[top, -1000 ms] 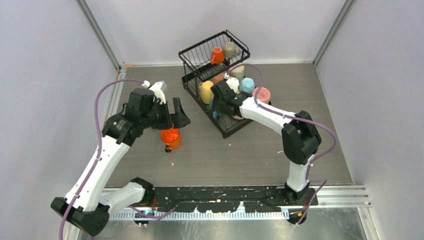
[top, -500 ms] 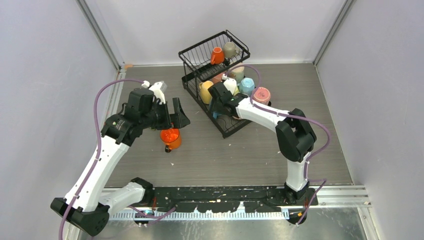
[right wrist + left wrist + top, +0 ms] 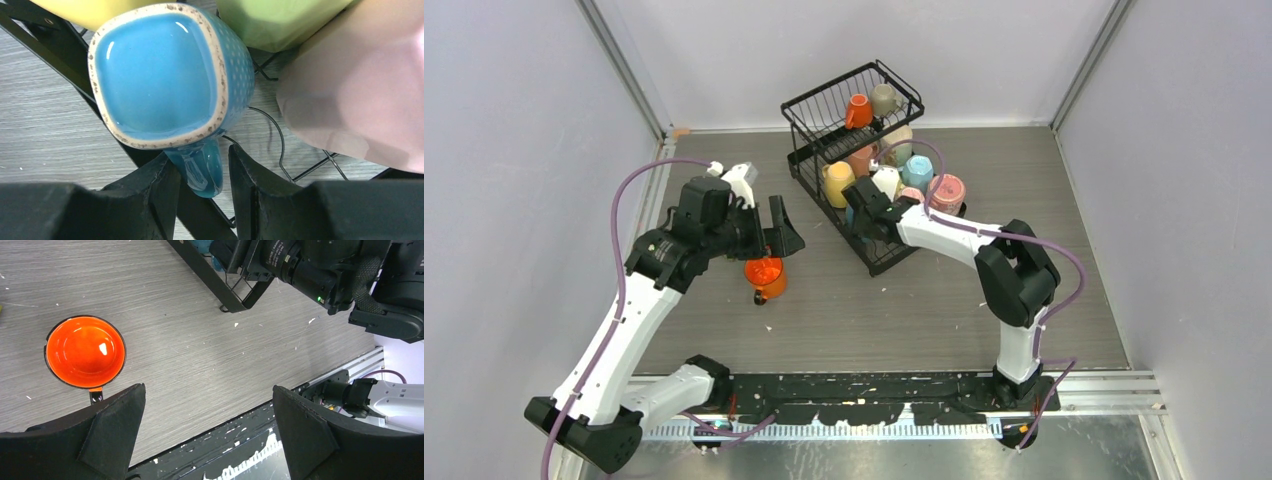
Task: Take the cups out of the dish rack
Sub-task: Unload the cup from the dish rack, then place the cup at the center of the board.
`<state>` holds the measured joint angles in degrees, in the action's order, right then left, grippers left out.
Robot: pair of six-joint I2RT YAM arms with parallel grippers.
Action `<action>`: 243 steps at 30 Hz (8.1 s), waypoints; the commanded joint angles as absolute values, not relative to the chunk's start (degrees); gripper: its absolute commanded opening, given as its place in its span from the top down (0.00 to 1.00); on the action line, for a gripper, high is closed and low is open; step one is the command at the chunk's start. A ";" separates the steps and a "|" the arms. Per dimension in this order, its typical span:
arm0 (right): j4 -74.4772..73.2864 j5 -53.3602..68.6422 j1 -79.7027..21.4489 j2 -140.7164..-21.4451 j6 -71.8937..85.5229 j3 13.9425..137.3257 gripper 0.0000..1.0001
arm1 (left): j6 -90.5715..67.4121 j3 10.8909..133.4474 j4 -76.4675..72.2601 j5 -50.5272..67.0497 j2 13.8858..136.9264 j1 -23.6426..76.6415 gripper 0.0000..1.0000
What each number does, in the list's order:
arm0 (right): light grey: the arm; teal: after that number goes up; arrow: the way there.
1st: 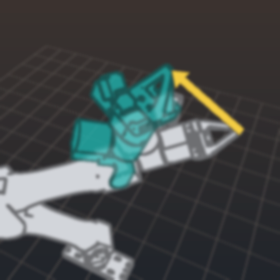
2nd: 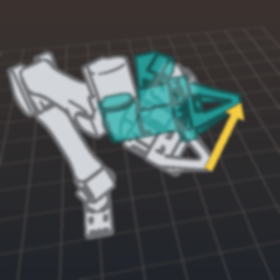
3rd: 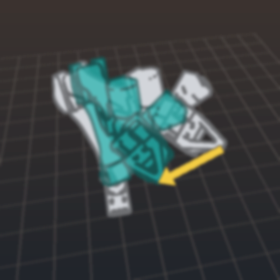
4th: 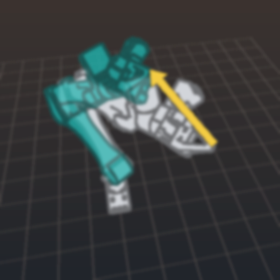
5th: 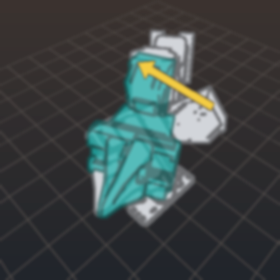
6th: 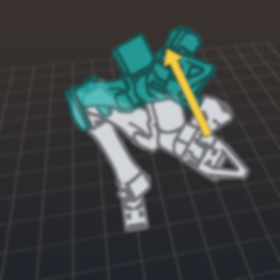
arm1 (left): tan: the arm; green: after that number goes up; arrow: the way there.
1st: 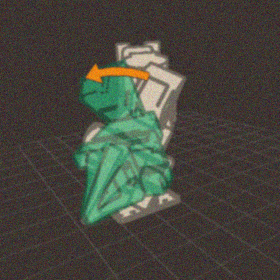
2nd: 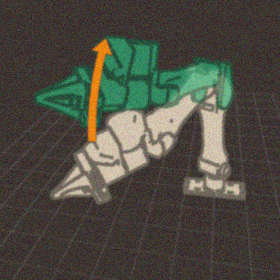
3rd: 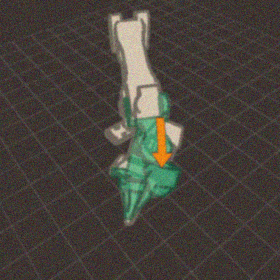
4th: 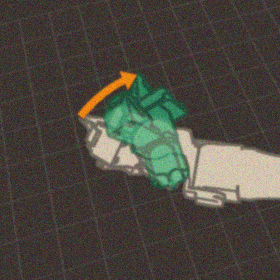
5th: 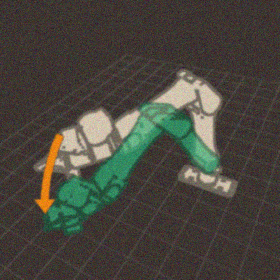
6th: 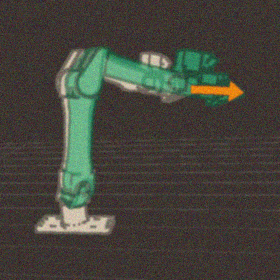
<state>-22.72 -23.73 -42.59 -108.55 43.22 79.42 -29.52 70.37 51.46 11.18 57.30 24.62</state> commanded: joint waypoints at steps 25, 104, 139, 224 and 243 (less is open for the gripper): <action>-19.24 -23.41 -42.82 -108.83 34.89 79.50 0.66 | -30.95 68.70 48.66 14.24 57.17 24.25 0.00; -27.77 -14.02 -43.84 -85.38 30.94 76.20 0.99 | -46.75 60.53 29.27 17.52 58.73 24.26 0.00; 5.86 28.64 -37.10 -73.77 59.51 67.58 0.99 | -85.94 51.40 -22.93 35.17 64.07 21.09 0.20; -33.84 -11.35 -37.00 -56.04 41.57 60.64 0.00 | -31.76 79.18 49.08 -4.00 90.98 42.39 1.00; -33.45 -9.84 -37.00 -57.76 41.22 60.56 0.00 | -30.23 77.41 49.32 -6.77 97.86 42.36 1.00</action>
